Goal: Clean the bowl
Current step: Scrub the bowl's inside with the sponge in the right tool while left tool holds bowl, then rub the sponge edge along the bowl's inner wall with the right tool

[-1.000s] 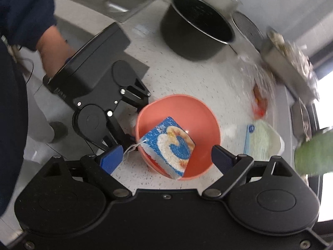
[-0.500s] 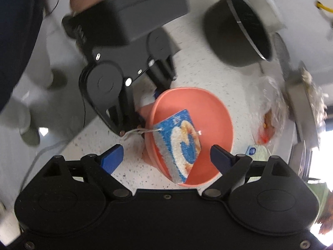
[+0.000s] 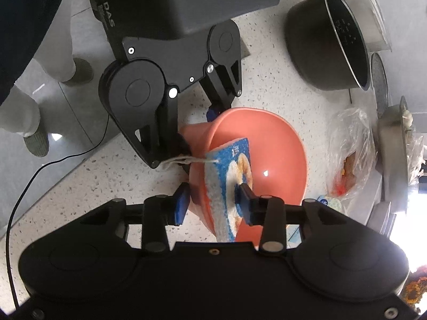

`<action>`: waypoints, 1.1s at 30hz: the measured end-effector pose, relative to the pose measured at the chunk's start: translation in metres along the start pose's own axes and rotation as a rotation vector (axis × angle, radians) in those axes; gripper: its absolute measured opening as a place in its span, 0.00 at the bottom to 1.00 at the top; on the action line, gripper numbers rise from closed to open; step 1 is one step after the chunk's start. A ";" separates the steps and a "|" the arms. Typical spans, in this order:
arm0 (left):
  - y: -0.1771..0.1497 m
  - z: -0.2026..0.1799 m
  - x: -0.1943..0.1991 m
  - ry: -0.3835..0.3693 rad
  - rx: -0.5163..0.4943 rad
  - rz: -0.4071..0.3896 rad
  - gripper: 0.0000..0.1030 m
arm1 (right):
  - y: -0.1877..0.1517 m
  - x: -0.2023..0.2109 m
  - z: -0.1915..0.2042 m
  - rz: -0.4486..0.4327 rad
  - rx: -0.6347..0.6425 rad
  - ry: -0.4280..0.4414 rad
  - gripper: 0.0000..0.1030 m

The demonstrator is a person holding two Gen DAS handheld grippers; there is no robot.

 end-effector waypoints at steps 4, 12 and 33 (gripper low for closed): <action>0.000 -0.001 0.000 0.000 -0.009 0.004 0.37 | 0.003 0.003 0.001 0.004 -0.003 0.005 0.39; 0.000 -0.002 -0.002 -0.001 -0.011 0.005 0.37 | 0.006 0.018 0.001 -0.005 -0.063 0.014 0.30; 0.000 -0.001 -0.001 -0.001 -0.003 0.004 0.37 | 0.017 0.049 -0.010 -0.041 -0.176 -0.066 0.10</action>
Point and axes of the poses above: each gripper's, at about its wrist camera, not at the fingertips, and x roughly against the way its jaws point, z to its left, y to its top, the point moved 10 cm from there along -x, roughly the way its jaws point, and after that the axes turned 12 degrees about -z, right-handed, at the moved point
